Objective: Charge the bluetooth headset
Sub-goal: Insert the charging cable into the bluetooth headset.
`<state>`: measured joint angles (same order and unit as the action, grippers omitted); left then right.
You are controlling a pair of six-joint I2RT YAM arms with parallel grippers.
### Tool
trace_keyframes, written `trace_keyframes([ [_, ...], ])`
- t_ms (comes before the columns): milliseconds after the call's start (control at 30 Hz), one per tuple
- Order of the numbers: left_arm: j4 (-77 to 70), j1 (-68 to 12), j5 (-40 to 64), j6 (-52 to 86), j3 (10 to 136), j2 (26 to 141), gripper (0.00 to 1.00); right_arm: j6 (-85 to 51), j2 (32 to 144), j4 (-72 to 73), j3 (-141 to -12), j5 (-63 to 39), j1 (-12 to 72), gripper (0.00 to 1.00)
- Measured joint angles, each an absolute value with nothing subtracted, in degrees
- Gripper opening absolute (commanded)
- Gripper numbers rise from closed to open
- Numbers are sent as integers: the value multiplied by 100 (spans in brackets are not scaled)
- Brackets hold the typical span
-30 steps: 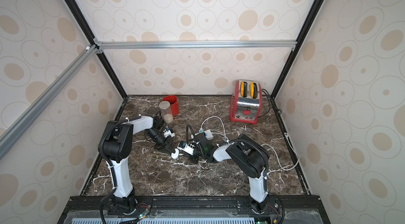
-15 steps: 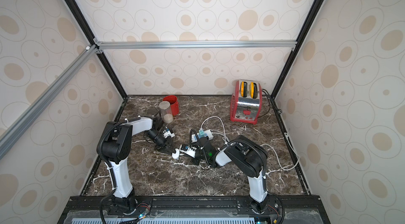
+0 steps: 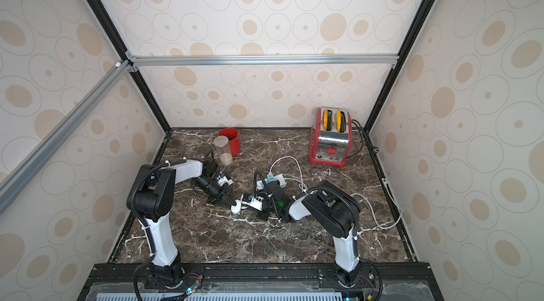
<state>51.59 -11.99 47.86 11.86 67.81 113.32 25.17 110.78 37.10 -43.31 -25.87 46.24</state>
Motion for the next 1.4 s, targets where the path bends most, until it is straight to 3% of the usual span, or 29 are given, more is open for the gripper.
trace_keyframes([
  [367, 5041, -1192, 4897, 1205, 6687, 11308, 25, 2401, 11010, 3841, -4241, -2123, 4744, 11],
  [733, 4871, -1208, 5087, 1061, 6602, 11343, 25, 3002, 10667, 2777, -4386, -1994, 4759, 0],
  [1233, 4766, -1094, 5218, 1066, 6506, 11345, 26, 2532, 10879, 2847, -4576, -2383, 4646, 0],
  [1300, 4768, -1094, 5199, 1061, 6506, 11336, 26, 2508, 10877, 2845, -4576, -2377, 4646, 3],
  [1400, 4768, -1098, 5151, 1024, 6506, 11310, 27, 2477, 10853, 2880, -4532, -2311, 4650, 17],
])
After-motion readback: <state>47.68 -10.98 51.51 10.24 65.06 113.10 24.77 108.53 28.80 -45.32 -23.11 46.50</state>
